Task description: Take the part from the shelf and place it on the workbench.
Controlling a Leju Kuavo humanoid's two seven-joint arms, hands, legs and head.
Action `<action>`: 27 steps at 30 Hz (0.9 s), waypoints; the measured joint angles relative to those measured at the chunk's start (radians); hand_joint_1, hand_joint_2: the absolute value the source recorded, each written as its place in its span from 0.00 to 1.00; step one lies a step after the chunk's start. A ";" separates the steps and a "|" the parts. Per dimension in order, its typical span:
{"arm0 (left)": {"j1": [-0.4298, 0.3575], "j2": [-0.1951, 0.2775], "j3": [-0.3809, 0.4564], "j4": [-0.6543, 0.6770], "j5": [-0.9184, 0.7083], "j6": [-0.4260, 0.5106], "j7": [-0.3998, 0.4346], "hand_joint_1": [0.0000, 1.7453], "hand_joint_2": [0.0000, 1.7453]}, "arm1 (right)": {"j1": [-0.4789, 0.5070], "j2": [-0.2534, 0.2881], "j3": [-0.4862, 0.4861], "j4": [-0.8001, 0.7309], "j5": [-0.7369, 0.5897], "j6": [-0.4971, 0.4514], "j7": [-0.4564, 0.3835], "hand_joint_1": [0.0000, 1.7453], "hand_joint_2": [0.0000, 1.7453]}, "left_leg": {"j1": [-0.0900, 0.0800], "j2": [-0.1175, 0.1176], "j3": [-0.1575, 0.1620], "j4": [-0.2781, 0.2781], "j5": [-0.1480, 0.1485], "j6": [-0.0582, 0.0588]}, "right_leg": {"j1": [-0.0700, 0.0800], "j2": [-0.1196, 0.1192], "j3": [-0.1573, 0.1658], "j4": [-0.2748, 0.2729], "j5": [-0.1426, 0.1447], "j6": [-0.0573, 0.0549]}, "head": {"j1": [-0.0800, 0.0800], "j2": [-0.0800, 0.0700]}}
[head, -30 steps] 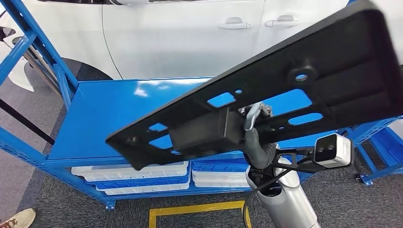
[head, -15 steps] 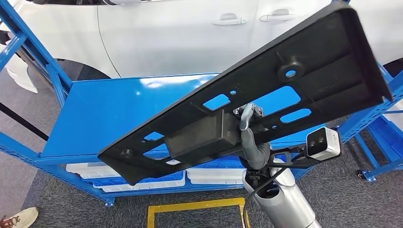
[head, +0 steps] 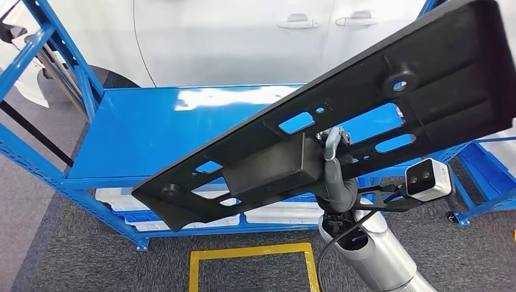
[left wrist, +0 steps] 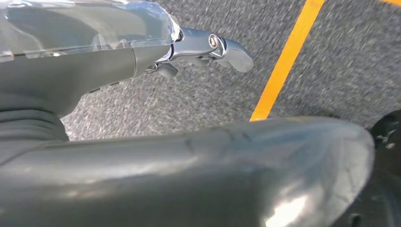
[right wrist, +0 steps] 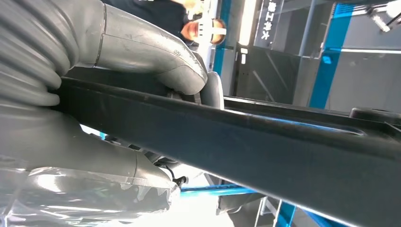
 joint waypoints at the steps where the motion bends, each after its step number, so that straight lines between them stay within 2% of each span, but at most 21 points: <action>1: 0.000 0.002 -0.002 0.000 0.000 0.000 0.001 0.00 0.00 | 0.001 -0.004 0.004 -0.005 0.003 -0.001 -0.010 1.00 1.00 | 0.001 0.000 -0.011 0.003 0.006 -0.003 | -0.002 0.000 0.031 -0.027 0.020 0.002 | 0.000 0.000; 2: 0.000 0.004 -0.004 0.000 0.000 0.000 0.002 0.00 0.00 | 0.002 -0.008 0.008 -0.012 0.006 -0.001 -0.018 1.00 1.00 | 0.001 0.000 -0.021 0.008 0.011 -0.006 | -0.005 0.000 0.079 -0.087 0.045 0.003 | 0.000 0.000; 4: 0.001 0.009 -0.008 0.001 0.000 -0.001 0.002 0.00 0.00 | 0.002 -0.013 0.015 -0.026 0.011 0.002 -0.029 1.00 1.00 | 0.000 -0.001 -0.037 0.018 0.018 -0.015 | -0.005 0.001 0.173 -0.223 0.067 -0.002 | 0.000 0.000; 5: 0.001 0.011 -0.009 0.001 0.000 -0.002 0.002 0.00 0.00 | 0.003 -0.014 0.017 -0.031 0.014 0.004 -0.032 1.00 1.00 | -0.001 -0.001 -0.041 0.021 0.023 -0.022 | -0.003 0.002 0.197 -0.264 0.067 -0.007 | 0.000 0.000; 6: 0.002 0.014 -0.009 0.002 0.001 -0.003 0.002 0.00 0.00 | 0.003 -0.015 0.019 -0.034 0.016 0.008 -0.035 1.00 1.00 | -0.002 -0.002 -0.044 0.022 0.028 -0.029 | 0.001 0.004 0.205 -0.281 0.063 -0.014 | 0.000 0.000; 8: 0.003 0.015 -0.010 0.003 0.002 -0.004 0.002 0.00 0.00 | 0.002 -0.017 0.024 -0.035 0.023 0.013 -0.039 1.00 1.00 | 0.000 -0.003 -0.047 0.020 0.037 -0.044 | 0.003 0.004 0.196 -0.285 0.074 -0.032 | 0.000 0.000; 9: 0.004 0.015 -0.010 0.004 0.002 -0.005 0.001 0.00 0.00 | 0.001 -0.017 0.027 -0.035 0.025 0.016 -0.040 1.00 1.00 | 0.002 -0.003 -0.053 0.028 0.027 -0.049 | 0.003 0.003 0.190 -0.286 0.082 -0.041 | 0.000 0.000; 10: 0.005 0.015 -0.010 0.005 0.001 -0.006 0.000 0.00 0.00 | 0.000 -0.018 0.030 -0.034 0.025 0.022 -0.044 1.00 1.00 | 0.004 -0.003 -0.063 0.049 0.001 -0.054 | 0.002 0.001 0.182 -0.288 0.091 -0.051 | 0.000 0.000; 11: 0.006 0.015 -0.010 0.006 0.001 -0.007 0.000 0.00 0.00 | -0.001 -0.019 0.032 -0.033 0.025 0.029 -0.048 1.00 1.00 | 0.005 -0.003 -0.078 0.091 -0.041 -0.057 | 0.002 -0.001 0.173 -0.290 0.101 -0.059 | 0.000 0.000; 13: 0.007 0.015 -0.010 0.006 -0.001 -0.007 -0.002 0.00 0.00 | -0.001 -0.022 0.033 -0.029 0.023 0.041 -0.055 1.00 1.00 | 0.007 -0.003 -0.114 0.216 -0.133 -0.062 | 0.007 -0.002 0.149 -0.289 0.119 -0.067 | 0.000 0.000; 14: 0.007 0.014 -0.010 0.006 -0.001 -0.007 -0.002 0.00 0.00 | -0.001 -0.023 0.034 -0.027 0.023 0.045 -0.056 1.00 1.00 | 0.007 -0.003 -0.123 0.271 -0.156 -0.063 | 0.010 -0.002 0.136 -0.289 0.129 -0.069 | 0.000 0.000; 15: 0.008 0.013 -0.010 0.006 -0.001 -0.007 -0.002 0.00 0.00 | -0.001 -0.024 0.035 -0.025 0.022 0.047 -0.056 1.00 1.00 | 0.007 -0.003 -0.119 0.300 -0.157 -0.062 | 0.013 -0.002 0.122 -0.288 0.139 -0.070 | 0.000 0.000; 16: 0.008 0.013 -0.010 0.006 -0.001 -0.007 -0.001 0.00 0.00 | -0.001 -0.025 0.035 -0.024 0.022 0.049 -0.057 1.00 1.00 | 0.006 -0.003 -0.099 0.294 -0.138 -0.059 | 0.016 -0.002 0.108 -0.288 0.149 -0.070 | 0.000 0.000; 17: 0.008 0.012 -0.010 0.007 -0.001 -0.006 0.000 0.00 0.00 | -0.002 -0.025 0.035 -0.023 0.022 0.053 -0.057 1.00 1.00 | 0.004 -0.003 -0.061 0.256 -0.111 -0.053 | 0.019 -0.001 0.096 -0.287 0.158 -0.070 | 0.000 0.000; 18: 0.008 0.011 -0.010 0.007 -0.001 -0.005 0.001 0.00 0.00 | -0.003 -0.026 0.035 -0.023 0.021 0.057 -0.057 1.00 1.00 | 0.001 -0.003 -0.011 0.193 -0.090 -0.044 | 0.021 -0.001 0.087 -0.287 0.167 -0.069 | 0.000 0.000; 20: 0.006 0.010 -0.009 0.007 -0.001 -0.001 0.005 0.00 0.00 | -0.005 -0.030 0.034 -0.024 0.022 0.067 -0.058 1.00 1.00 | -0.008 -0.002 0.087 0.055 -0.089 -0.028 | 0.024 -0.002 0.076 -0.286 0.184 -0.062 | 0.000 0.000; 21: 0.006 0.009 -0.009 0.007 0.000 0.002 0.009 0.00 0.00 | -0.006 -0.033 0.033 -0.024 0.025 0.072 -0.060 1.00 1.00 | -0.012 -0.002 0.113 0.012 -0.096 -0.022 | 0.023 -0.003 0.074 -0.287 0.192 -0.056 | 0.000 0.000; 22: 0.006 0.008 -0.008 0.007 0.000 0.005 0.013 0.00 0.00 | -0.004 -0.036 0.032 -0.023 0.030 0.079 -0.062 1.00 1.00 | -0.016 -0.002 0.123 -0.010 -0.099 -0.019 | 0.021 -0.004 0.074 -0.290 0.200 -0.050 | 0.000 0.000; 24: 0.008 0.002 -0.005 0.007 0.000 0.013 0.021 0.00 0.00 | 0.001 -0.043 0.027 -0.019 0.043 0.099 -0.067 1.00 1.00 | -0.014 0.001 0.115 -0.023 -0.078 -0.011 | 0.018 -0.004 0.070 -0.290 0.203 -0.037 | 0.000 0.000; 25: 0.009 -0.002 -0.003 0.008 0.000 0.017 0.025 0.00 0.00 | 0.004 -0.045 0.023 -0.015 0.049 0.108 -0.068 1.00 1.00 | -0.011 0.003 0.108 -0.028 -0.065 -0.004 | 0.018 -0.003 0.063 -0.276 0.181 -0.031 | 0.000 0.000; 27: 0.010 -0.009 0.004 0.008 0.000 0.022 0.029 0.00 0.00 | 0.007 -0.048 0.016 -0.007 0.058 0.120 -0.069 1.00 1.00 | -0.009 0.008 0.085 -0.033 -0.040 0.005 | 0.013 -0.001 0.037 -0.193 0.091 -0.020 | 0.000 0.000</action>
